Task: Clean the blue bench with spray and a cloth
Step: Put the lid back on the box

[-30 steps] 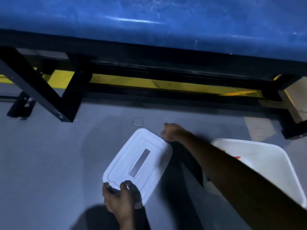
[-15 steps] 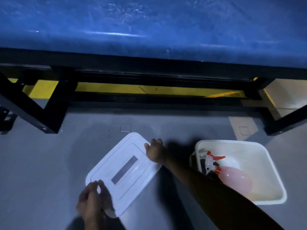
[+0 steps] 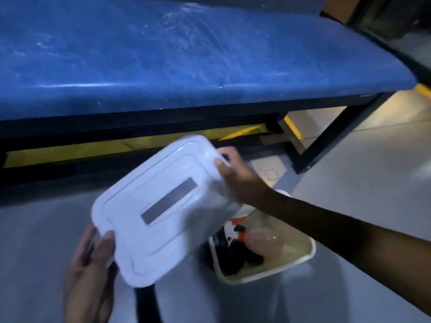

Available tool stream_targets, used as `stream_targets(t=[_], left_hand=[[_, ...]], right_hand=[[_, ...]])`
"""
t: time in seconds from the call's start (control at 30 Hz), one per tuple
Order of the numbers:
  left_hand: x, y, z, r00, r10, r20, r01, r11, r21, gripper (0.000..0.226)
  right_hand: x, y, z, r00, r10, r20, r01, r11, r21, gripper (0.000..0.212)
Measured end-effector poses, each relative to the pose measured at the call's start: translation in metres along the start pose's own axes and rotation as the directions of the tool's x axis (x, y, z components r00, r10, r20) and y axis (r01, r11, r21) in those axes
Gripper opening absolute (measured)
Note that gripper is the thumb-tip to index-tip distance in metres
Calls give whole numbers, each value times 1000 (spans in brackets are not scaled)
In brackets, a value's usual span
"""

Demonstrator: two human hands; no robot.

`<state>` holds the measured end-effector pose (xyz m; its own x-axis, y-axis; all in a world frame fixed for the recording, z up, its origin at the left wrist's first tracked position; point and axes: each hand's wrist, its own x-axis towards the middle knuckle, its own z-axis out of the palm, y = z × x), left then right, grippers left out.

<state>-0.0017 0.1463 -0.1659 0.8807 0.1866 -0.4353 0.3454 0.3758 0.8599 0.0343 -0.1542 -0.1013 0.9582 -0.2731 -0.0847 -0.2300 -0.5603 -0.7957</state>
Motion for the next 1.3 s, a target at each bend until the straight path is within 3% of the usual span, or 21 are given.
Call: stream_targets(t=[0.17,0.33,0.43,0.63,0.77,0.93,1.07,1.17,1.3], left_hand=[[-41,-40,99,975,94,202,-152,943,297,42],[-62,-100,117,944,155,291,-320,645,694,61],[-63,-126,115,942,193,276,-336,587,736,73],[-62,-139,112,955,208,210,-295,681,670,72],[-58,-139,116,973,127,191,-219,758,615,48],[-59,-135,115,982,-16,186,-84,850,521,44],[-54,-126,120,980,-141,137,75,913,401,63],[-46,-119,122,965,-247,91,199,911,361,75],[-46,-114,117,968,-233,97,178,903,391,31]], right_hand=[[-73,88,-109,979,29,-201,-61,986,-154,25],[-120,166,-103,919,242,-312,-320,920,-228,53],[-130,181,-82,901,323,-290,-399,881,-256,57],[-121,193,-67,891,304,-338,-407,864,-295,57],[-122,207,-66,894,290,-342,-406,847,-344,47],[-128,218,-66,900,308,-307,-414,826,-384,62],[-123,218,-66,883,411,-228,-450,879,-160,56],[-118,207,-71,853,496,-162,-510,859,-53,57],[-116,203,-87,807,574,-138,-584,811,-39,64]])
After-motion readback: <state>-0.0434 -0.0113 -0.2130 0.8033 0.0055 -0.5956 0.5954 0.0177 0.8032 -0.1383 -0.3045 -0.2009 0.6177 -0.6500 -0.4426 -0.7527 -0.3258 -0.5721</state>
